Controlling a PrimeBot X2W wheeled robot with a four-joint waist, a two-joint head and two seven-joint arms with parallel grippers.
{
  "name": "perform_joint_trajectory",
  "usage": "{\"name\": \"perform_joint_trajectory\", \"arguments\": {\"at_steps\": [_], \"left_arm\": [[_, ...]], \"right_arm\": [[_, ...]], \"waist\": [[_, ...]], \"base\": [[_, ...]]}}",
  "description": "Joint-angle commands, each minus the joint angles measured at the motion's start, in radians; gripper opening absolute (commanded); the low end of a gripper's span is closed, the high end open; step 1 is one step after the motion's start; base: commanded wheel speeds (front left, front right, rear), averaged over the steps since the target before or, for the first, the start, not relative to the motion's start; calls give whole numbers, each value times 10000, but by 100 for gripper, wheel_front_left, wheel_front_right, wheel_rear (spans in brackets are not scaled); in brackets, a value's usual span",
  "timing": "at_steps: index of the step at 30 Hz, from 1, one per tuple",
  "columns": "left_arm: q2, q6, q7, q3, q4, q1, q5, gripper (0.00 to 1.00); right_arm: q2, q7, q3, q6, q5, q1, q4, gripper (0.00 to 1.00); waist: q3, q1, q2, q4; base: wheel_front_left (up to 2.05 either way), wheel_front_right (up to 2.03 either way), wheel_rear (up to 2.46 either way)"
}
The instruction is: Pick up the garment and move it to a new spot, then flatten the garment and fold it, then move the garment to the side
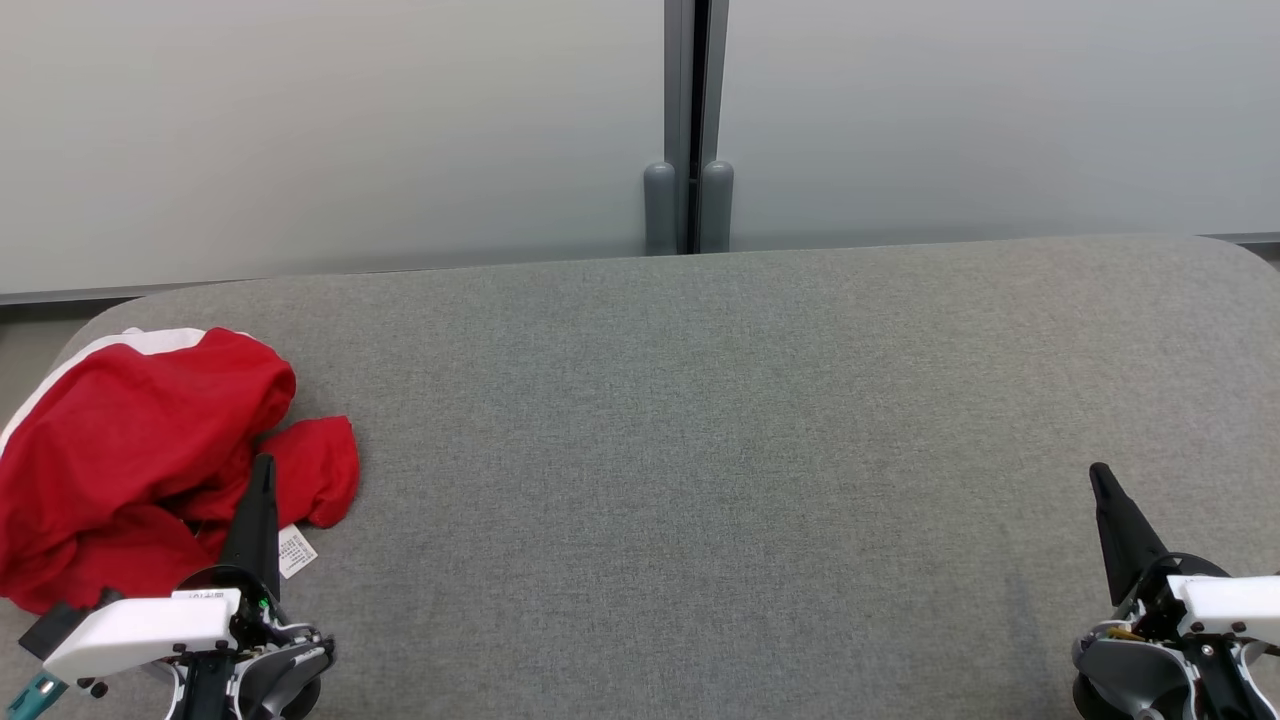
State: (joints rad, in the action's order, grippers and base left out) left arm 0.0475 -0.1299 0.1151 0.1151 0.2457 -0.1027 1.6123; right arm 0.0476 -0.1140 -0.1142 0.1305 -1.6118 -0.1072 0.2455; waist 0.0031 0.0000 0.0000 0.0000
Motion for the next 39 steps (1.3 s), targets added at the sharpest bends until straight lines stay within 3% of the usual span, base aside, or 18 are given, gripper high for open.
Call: {"name": "perform_joint_trajectory", "arguments": {"at_steps": [1,12,13,25,39], "left_arm": [[26,-33,4,22,-24,-137,12,0],[26,-33,4,22,-24,-137,12,0],[0,0,0,0,0,0,0,100],[1,0,-516,-424,-72,208,-308,100],[13,62,-1144,-866,-303,482,-2766,100]], "right_arm": [[45,-23,-8,4,-24,-48,-22,0],[45,-23,-8,4,-24,-48,-22,0],[0,0,0,0,0,0,0,100],[18,516,364,1,640,247,-141,100],[80,1142,772,3,4131,570,-725,100]], "waist": [[0,0,0,0],[0,0,0,0],[0,0,0,0],[-14,0,0,11],[-83,0,0,10]], "base": [[0,0,0],[0,0,0],[0,0,0],[0,0,0],[0,0,0]]}}
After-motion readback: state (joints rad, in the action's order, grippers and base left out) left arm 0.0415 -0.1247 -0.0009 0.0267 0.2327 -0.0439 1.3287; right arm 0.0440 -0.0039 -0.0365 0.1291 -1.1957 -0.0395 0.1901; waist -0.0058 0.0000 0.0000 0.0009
